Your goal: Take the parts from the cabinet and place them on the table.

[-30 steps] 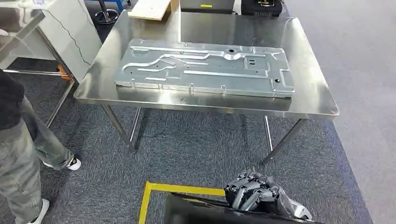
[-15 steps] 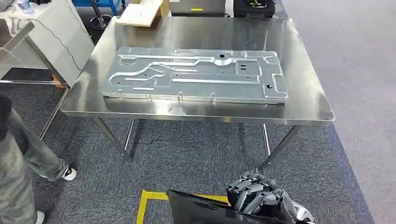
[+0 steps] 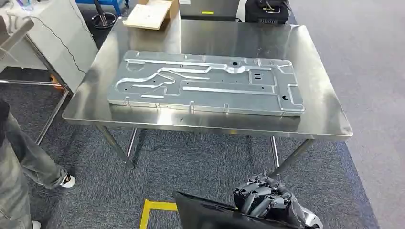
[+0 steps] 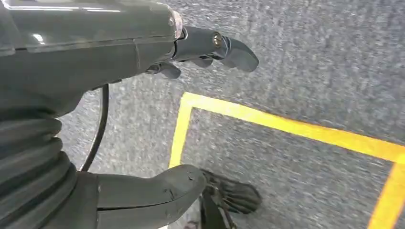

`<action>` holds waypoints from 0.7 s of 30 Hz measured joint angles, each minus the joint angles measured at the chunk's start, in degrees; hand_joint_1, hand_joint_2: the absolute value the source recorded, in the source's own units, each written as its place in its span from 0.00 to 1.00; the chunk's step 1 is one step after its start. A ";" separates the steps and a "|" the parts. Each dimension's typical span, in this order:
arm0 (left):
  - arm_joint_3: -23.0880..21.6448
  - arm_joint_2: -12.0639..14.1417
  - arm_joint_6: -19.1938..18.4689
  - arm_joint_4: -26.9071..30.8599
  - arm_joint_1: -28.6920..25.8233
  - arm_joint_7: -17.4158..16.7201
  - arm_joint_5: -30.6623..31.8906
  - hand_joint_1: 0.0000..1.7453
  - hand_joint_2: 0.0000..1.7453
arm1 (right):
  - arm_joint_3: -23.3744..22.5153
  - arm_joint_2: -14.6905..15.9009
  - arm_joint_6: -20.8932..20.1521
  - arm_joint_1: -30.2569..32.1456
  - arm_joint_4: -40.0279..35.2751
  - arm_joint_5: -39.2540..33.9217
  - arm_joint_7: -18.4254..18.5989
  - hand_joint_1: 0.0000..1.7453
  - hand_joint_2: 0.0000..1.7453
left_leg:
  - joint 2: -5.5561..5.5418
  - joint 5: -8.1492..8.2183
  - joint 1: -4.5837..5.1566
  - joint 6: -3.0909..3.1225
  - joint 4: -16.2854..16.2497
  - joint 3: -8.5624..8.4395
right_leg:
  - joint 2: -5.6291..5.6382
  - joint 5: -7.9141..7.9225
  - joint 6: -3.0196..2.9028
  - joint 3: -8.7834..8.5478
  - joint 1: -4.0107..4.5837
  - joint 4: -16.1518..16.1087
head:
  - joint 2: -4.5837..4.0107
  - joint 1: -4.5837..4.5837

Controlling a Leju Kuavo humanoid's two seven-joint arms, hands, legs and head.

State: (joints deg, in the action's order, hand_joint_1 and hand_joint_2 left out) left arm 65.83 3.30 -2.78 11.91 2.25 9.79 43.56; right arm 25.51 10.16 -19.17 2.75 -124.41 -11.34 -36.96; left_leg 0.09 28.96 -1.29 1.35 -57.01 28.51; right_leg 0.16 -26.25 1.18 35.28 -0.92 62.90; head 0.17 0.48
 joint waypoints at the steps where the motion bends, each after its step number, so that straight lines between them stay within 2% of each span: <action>1: 0.02 -0.04 0.00 0.00 -0.11 0.02 0.00 0.00 1.00 | -0.04 0.02 0.02 0.00 0.02 0.00 0.00 1.00 1.00 | -0.09 0.38 -0.02 -0.29 0.19 0.03 | -0.10 1.00 -0.38 -1.00 0.16 -2.86 | 0.00 0.00; 2: 0.07 -0.11 0.00 0.00 0.18 0.02 0.00 0.00 1.00 | -0.07 0.02 0.04 0.07 0.07 0.00 0.04 1.00 1.00 | -0.11 0.67 0.36 -0.75 -0.09 -0.25 | -0.15 0.73 -0.60 -1.13 0.66 -3.60 | 0.00 -0.02; 3: 0.13 -0.11 0.00 0.02 0.17 0.04 0.00 0.00 1.00 | -0.09 0.02 0.09 0.05 0.04 0.00 0.07 1.00 1.00 | -0.13 0.67 0.21 -1.04 0.14 0.00 | -0.15 -0.07 -1.00 -1.32 0.75 -4.26 | 0.00 0.00; 5: 0.24 -0.20 0.00 0.00 0.10 0.13 0.04 0.00 1.00 | -0.11 0.04 0.15 0.24 0.04 0.07 0.24 1.00 1.00 | 0.04 0.65 0.21 -1.67 1.18 -0.50 | 0.06 -0.22 -1.43 -1.45 0.88 -4.73 | 0.00 0.00; 6: 0.24 -0.20 0.00 0.02 0.19 0.22 0.05 0.00 1.00 | -0.11 0.02 0.22 0.27 0.00 0.09 0.35 1.00 1.00 | 0.04 1.13 0.20 -2.12 1.11 -0.73 | 0.14 -0.16 -1.86 -2.11 0.26 -5.35 | 0.00 0.00; 7: 0.26 -0.22 0.00 0.02 0.23 0.35 0.02 0.00 1.00 | -0.11 0.04 0.33 0.31 0.00 0.13 0.52 1.00 1.00 | 0.03 1.81 0.06 -2.27 -0.25 -0.61 | 0.07 -0.33 -2.22 -2.67 0.24 -5.63 | 0.00 0.00; 8: 0.31 -0.26 0.00 0.02 0.26 0.39 -0.02 0.00 1.00 | -0.11 0.02 0.44 0.27 0.00 0.13 0.57 1.00 1.00 | 0.01 3.59 0.03 -2.31 -3.76 1.04 | -0.11 -0.64 -2.70 -3.04 0.27 -5.67 | 0.00 0.02; 10: 0.44 -0.33 0.00 0.02 0.17 0.48 -0.02 0.00 1.00 | -0.11 0.04 0.52 0.32 0.02 0.15 0.79 1.00 1.00 | 0.01 7.42 0.06 -2.53 -13.41 6.46 | -0.16 -1.17 -3.12 -3.58 0.43 -5.67 | 0.00 0.02; 11: 0.59 -0.41 0.00 0.02 0.03 0.50 -0.02 0.00 1.00 | -0.11 0.02 0.52 0.35 0.02 0.15 0.79 1.00 1.00 | 0.01 8.28 0.05 -2.59 -17.25 9.00 | -0.09 -1.43 -3.24 -3.84 0.57 -5.65 | 0.00 0.02; 12: 0.77 -0.50 0.00 0.02 -0.06 0.52 -0.02 0.00 1.00 | -0.11 0.02 0.52 0.40 0.02 0.17 0.81 1.00 1.00 | 0.01 7.33 0.05 -2.52 -18.54 10.54 | 0.03 -1.82 -3.23 -4.29 0.65 -5.65 | 0.00 0.02; 13: 0.89 -0.57 0.00 0.02 -0.08 0.52 -0.02 0.00 1.00 | -0.11 0.04 0.52 0.49 0.02 0.20 0.83 1.00 1.00 | 0.01 4.82 0.06 -2.35 -16.59 10.34 | 0.15 -2.25 -3.20 -4.93 0.75 -5.65 | 0.00 0.02; 15: 1.14 -0.61 0.00 0.02 -0.07 0.55 -0.02 0.00 1.00 | -0.11 0.02 0.52 0.51 0.02 0.33 0.92 1.00 1.00 | 0.00 -2.34 0.23 -1.65 -6.82 6.90 | 0.21 -3.23 -3.03 -6.66 0.91 -5.72 | 0.00 0.02; 16: 1.18 -0.59 0.00 0.02 -0.14 0.55 -0.02 0.00 1.00 | -0.11 0.02 0.52 0.53 0.02 0.39 0.92 1.00 1.00 | -0.02 -4.57 0.53 -1.04 -2.40 5.58 | 0.22 -3.67 -2.88 -7.12 0.81 -6.00 | 0.00 0.00; 17: 1.22 -0.50 0.00 0.02 -0.07 0.55 -0.02 0.00 1.00 | -0.11 0.04 0.55 0.51 0.09 0.56 0.94 1.00 1.00 | -0.04 -3.88 1.05 -0.69 -2.09 5.02 | 0.23 -3.87 -2.55 -7.23 1.07 -6.00 | 0.00 0.00; 18: 1.22 -0.57 0.00 0.02 -0.08 0.57 -0.02 0.00 1.00 | -0.11 0.04 0.68 0.51 0.09 0.79 1.18 1.00 1.00 | -0.02 -3.12 1.08 -0.56 -0.40 4.42 | 0.45 -3.89 -2.22 -6.76 0.92 -5.84 | 0.00 0.04; 19: 1.25 -0.55 0.00 0.02 -0.10 0.65 0.17 0.00 1.00 | -0.11 0.00 1.31 0.26 0.13 1.05 2.20 1.00 1.00 | -0.11 -3.10 1.22 -0.52 -0.57 4.69 | 0.42 -3.84 -2.01 -6.70 0.83 -6.07 | 0.00 0.02; 20: 1.25 -0.41 -0.04 0.02 -0.14 0.77 0.50 0.00 1.00 | -0.11 -0.09 2.06 -0.72 0.33 1.16 3.33 1.00 1.00 | -0.11 -2.96 1.23 -0.30 -0.52 4.74 | 0.43 -3.80 -1.77 -6.75 0.78 -6.33 | 0.00 0.02; 21: 1.25 -0.41 -0.37 0.02 -0.01 1.07 1.18 0.00 1.00 | -0.09 -0.48 3.46 -3.16 1.23 1.18 5.10 1.00 1.00 | -0.06 -3.14 0.67 -0.01 0.13 4.41 | 0.50 -4.04 -1.38 -6.88 1.16 -6.33 | 0.00 0.02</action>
State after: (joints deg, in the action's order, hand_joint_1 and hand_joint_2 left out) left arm 67.08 2.89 -3.15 11.93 2.25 10.86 44.74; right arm 25.42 9.68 -15.71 -0.41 -123.18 -10.16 -31.86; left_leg 0.03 25.82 -0.62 1.34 -56.88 32.92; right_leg 0.65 -30.29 -0.20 28.39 0.24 56.57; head 0.17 0.50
